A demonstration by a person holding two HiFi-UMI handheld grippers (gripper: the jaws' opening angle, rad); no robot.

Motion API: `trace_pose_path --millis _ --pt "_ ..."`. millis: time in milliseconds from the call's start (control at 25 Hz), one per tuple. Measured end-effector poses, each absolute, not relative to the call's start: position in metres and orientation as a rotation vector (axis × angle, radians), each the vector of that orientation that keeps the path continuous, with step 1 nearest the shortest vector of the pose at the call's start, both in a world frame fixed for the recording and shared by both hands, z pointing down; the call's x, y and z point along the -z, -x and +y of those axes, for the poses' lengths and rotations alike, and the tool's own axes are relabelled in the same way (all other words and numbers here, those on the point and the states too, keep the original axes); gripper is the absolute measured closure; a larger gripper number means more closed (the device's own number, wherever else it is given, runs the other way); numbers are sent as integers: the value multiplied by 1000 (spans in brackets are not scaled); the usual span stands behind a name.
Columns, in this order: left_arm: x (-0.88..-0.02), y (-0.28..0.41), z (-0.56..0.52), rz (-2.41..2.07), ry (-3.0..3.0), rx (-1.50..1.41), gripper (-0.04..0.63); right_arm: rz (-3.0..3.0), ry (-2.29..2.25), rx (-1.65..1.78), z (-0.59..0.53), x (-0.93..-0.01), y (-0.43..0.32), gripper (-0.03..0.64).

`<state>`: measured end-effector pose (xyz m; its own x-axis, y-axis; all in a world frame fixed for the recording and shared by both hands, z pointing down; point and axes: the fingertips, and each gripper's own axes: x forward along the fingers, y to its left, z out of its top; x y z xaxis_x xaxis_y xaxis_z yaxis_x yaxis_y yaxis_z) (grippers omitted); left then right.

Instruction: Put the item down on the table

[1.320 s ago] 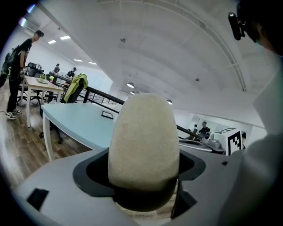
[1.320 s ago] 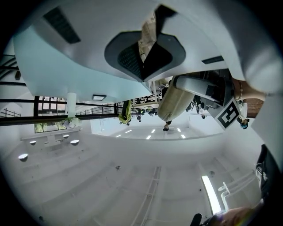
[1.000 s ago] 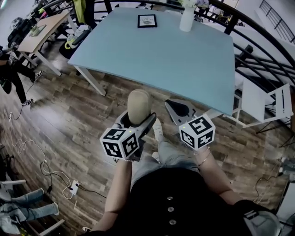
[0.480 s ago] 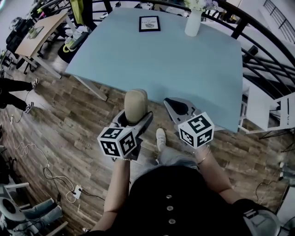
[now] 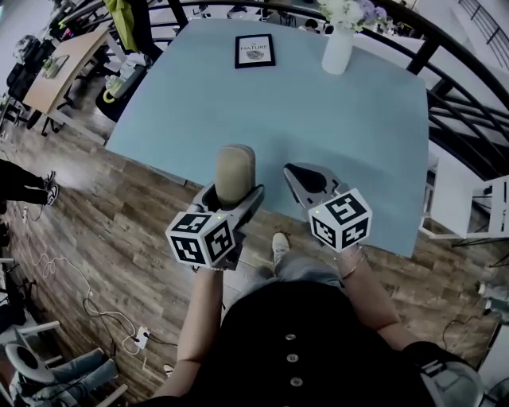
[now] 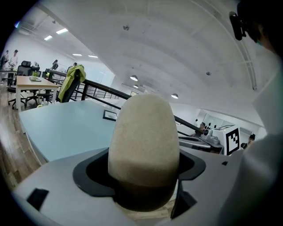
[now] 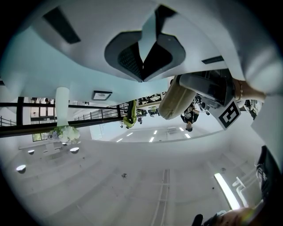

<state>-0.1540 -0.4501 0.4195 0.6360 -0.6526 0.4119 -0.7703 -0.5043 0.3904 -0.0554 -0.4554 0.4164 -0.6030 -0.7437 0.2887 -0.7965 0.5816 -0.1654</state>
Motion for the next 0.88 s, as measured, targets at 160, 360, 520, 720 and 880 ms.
trace_pose_path --millis 160,360,520,720,880 --pt "-425 137 -480 -1095 -2330 -299 181 -2625 -1318 -422 -485 -421 35 612" --pt "-427 123 -503 -1071 -2322 -307 181 -2606 -1352 -444 -503 -421 17 612" --pt "-432 112 -515 -1032 -2331 -326 181 -2582 -1398 -467 -511 -426 5 614" --pt "-444 101 -537 -957 -2358 -351 181 -2532 -1468 -484 -521 -437 -6 614" --pt "-453 91 -569 -873 -2391 -384 181 -2477 -1569 -517 -543 -448 -16 614"
